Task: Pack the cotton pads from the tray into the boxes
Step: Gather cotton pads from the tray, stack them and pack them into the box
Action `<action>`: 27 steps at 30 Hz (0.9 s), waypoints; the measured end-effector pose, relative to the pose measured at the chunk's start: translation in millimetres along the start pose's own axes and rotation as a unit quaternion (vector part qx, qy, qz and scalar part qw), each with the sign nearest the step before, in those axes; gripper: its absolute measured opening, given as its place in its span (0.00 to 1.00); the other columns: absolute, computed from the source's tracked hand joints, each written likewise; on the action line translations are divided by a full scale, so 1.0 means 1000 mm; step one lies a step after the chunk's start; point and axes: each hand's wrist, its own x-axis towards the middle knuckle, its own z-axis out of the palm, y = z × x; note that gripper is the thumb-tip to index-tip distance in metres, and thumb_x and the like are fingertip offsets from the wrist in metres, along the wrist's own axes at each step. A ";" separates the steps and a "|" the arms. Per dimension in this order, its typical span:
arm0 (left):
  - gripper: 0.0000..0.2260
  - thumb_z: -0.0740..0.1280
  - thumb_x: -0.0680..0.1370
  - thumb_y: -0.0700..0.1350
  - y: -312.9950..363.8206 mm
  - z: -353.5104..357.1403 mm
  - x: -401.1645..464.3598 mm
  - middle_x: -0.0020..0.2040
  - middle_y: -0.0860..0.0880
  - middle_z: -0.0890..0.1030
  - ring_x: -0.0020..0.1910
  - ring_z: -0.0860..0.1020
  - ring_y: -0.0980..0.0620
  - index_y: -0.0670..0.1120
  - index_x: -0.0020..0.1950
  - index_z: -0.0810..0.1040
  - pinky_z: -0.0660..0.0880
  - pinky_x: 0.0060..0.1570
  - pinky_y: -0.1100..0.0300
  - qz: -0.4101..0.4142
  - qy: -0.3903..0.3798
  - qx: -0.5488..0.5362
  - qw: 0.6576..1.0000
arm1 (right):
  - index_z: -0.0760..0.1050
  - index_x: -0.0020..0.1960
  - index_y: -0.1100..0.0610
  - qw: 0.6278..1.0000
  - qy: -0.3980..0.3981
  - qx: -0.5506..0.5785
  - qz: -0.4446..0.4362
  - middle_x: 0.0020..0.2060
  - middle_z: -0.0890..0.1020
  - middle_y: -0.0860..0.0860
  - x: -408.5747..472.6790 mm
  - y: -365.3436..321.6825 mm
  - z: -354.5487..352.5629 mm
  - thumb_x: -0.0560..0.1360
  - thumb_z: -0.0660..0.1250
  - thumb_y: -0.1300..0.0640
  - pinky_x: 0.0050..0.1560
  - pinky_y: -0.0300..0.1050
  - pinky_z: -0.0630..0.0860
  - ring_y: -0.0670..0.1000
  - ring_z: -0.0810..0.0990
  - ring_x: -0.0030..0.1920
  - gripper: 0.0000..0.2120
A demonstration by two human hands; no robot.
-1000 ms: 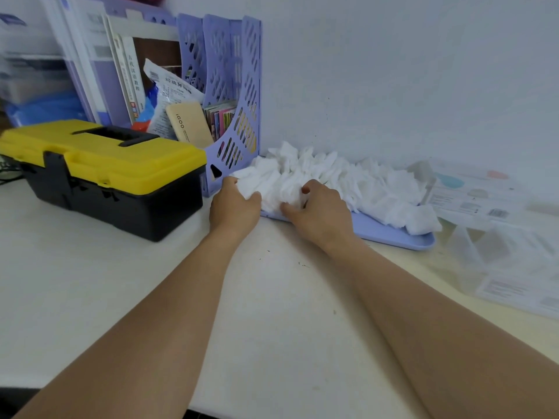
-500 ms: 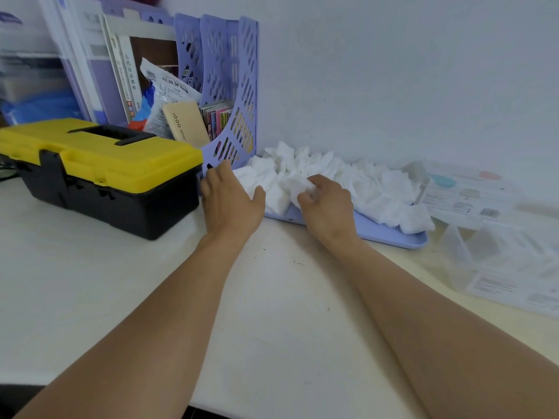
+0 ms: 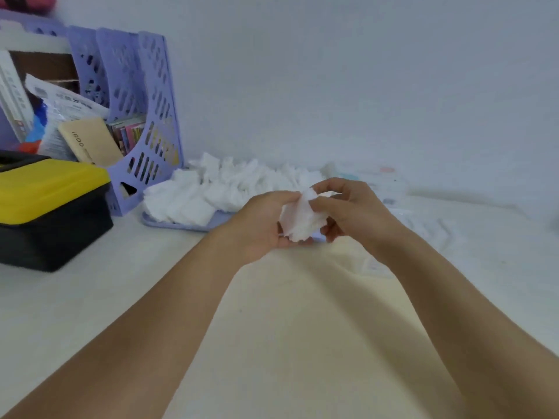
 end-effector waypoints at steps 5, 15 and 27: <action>0.15 0.58 0.83 0.45 -0.017 0.058 0.006 0.57 0.42 0.83 0.47 0.83 0.46 0.42 0.62 0.80 0.82 0.48 0.51 -0.082 -0.081 -0.188 0.975 | 0.79 0.62 0.47 0.991 0.011 -0.101 -0.087 0.47 0.82 0.51 -0.016 0.006 -0.041 0.67 0.81 0.48 0.41 0.42 0.81 0.51 0.83 0.39 0.25; 0.16 0.64 0.78 0.52 -0.027 0.061 0.007 0.55 0.46 0.81 0.50 0.81 0.48 0.46 0.60 0.79 0.77 0.48 0.54 -0.055 -0.145 -0.200 0.967 | 0.71 0.70 0.44 0.974 -0.010 -0.154 -0.168 0.59 0.78 0.43 -0.012 0.027 -0.055 0.62 0.84 0.49 0.43 0.37 0.76 0.44 0.79 0.41 0.40; 0.18 0.70 0.75 0.46 -0.027 0.053 0.000 0.59 0.43 0.82 0.58 0.81 0.46 0.42 0.63 0.78 0.79 0.57 0.50 -0.046 -0.157 -0.218 0.962 | 0.78 0.64 0.50 0.974 0.001 -0.078 -0.212 0.51 0.83 0.44 -0.014 0.032 -0.050 0.66 0.83 0.56 0.40 0.42 0.77 0.49 0.81 0.39 0.29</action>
